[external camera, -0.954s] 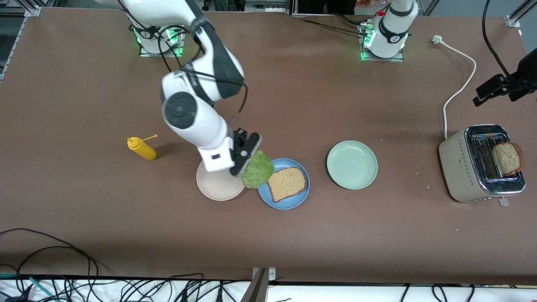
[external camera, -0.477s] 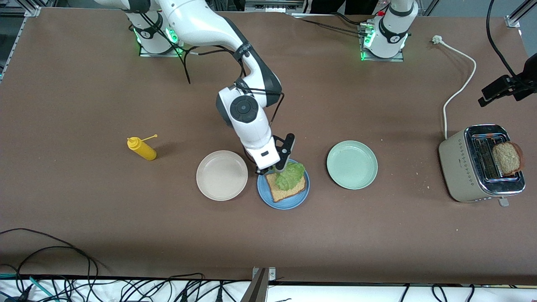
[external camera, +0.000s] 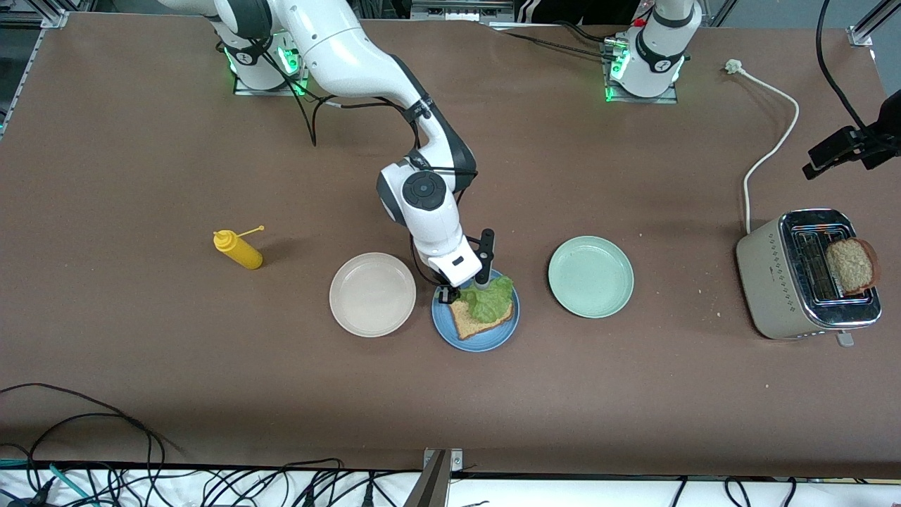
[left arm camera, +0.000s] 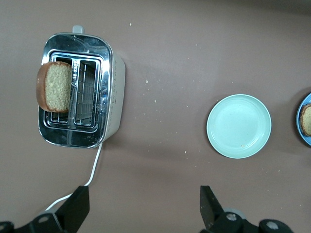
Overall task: Make sandwich in blue plate with both arms
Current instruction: 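Lower the lettuce onto the bread and open the right gripper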
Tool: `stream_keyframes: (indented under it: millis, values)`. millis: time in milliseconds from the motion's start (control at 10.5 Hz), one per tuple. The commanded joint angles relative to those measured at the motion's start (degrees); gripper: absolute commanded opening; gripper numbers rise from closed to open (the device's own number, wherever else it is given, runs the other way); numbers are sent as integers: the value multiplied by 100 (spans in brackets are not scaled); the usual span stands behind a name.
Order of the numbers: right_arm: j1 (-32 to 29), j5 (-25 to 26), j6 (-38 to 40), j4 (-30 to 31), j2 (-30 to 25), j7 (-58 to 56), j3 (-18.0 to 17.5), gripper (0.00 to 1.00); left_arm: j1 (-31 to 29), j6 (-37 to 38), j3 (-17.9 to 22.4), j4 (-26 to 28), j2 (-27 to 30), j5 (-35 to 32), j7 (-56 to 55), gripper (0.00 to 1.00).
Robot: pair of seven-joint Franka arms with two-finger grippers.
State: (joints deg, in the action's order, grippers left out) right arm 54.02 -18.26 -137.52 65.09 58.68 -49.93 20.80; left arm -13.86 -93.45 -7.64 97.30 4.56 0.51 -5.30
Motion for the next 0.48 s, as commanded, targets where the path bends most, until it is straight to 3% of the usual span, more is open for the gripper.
stream_keyframes:
  millis: [0,382]
  values:
    - [-23,94,-213,-92,135,-210,12,0,-73,-59,-36,35,27,116,73,100]
    - [-5,41,-732,-92,293,-113,12,0,-82,-68,-27,35,27,116,73,100]
